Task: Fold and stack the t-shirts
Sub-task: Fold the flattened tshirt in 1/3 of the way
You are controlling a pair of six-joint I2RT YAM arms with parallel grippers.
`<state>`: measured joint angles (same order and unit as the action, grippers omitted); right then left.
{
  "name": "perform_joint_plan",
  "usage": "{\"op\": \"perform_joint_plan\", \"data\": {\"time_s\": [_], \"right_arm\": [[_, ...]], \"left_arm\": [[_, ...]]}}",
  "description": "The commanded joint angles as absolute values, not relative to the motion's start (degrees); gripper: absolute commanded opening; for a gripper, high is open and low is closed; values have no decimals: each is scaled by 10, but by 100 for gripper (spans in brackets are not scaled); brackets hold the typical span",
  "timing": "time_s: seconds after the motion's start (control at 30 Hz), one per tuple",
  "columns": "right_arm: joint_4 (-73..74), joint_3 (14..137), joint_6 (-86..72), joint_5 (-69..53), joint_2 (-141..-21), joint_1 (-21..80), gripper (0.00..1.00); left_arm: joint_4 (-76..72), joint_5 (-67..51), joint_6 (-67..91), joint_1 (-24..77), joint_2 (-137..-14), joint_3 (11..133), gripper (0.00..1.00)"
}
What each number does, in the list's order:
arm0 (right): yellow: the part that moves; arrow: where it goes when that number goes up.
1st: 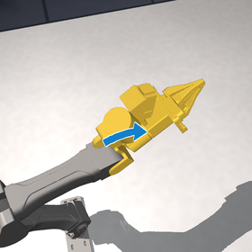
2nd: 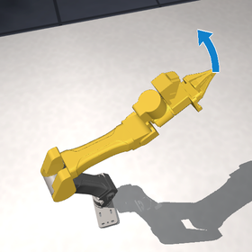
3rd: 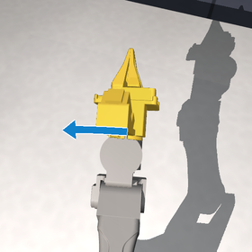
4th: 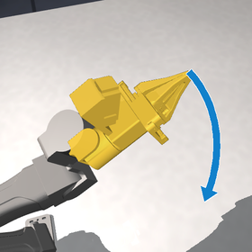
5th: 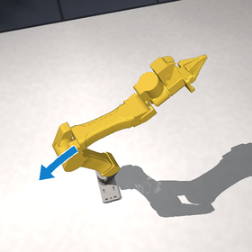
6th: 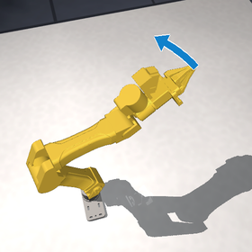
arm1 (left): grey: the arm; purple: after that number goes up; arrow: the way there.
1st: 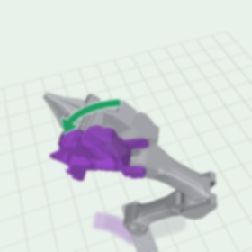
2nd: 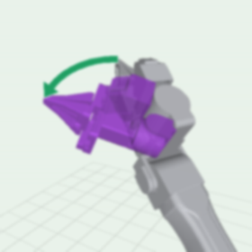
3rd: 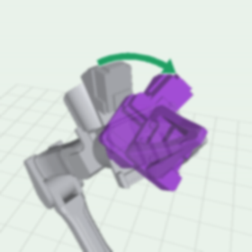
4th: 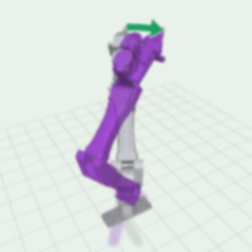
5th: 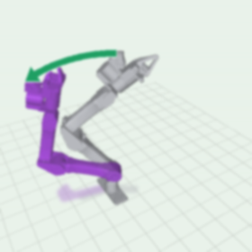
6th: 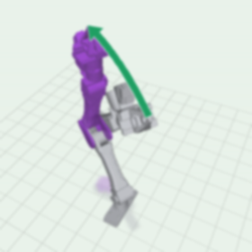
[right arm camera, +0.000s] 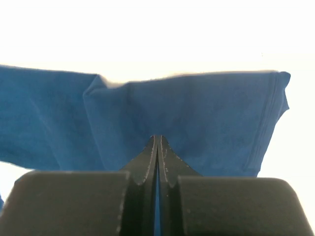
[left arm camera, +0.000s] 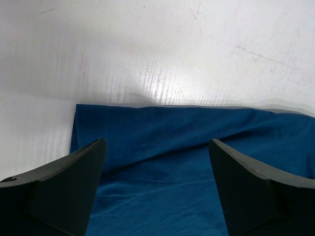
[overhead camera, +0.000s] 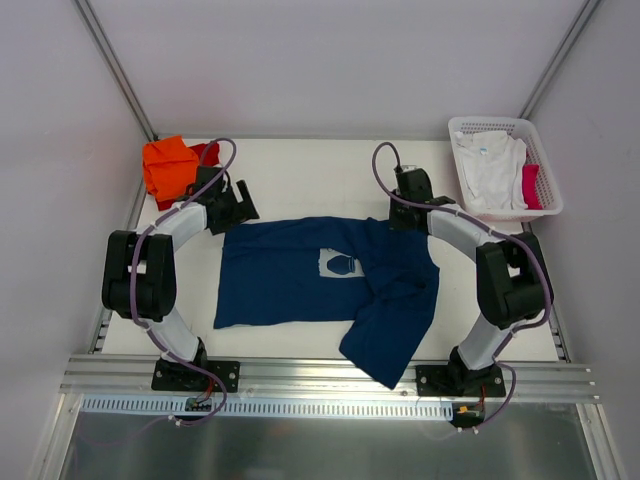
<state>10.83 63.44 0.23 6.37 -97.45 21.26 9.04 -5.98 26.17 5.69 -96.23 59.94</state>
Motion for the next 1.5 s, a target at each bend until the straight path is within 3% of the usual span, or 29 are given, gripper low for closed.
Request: {"op": "perform_joint_plan", "data": {"time_s": [0.0, 0.5, 1.47], "right_arm": [[95, 668, 15, 47, -991, 205, 0], [95, 694, 1, 13, -1055, 174, 0], [149, 742, -22, -6, -1103, 139, 0]], "left_arm": [[73, -79, 267, 62, -971, 592, 86], [59, -96, 283, 68, -997, 565, 86], [87, -71, 273, 64, -1035, 628, 87]]}}
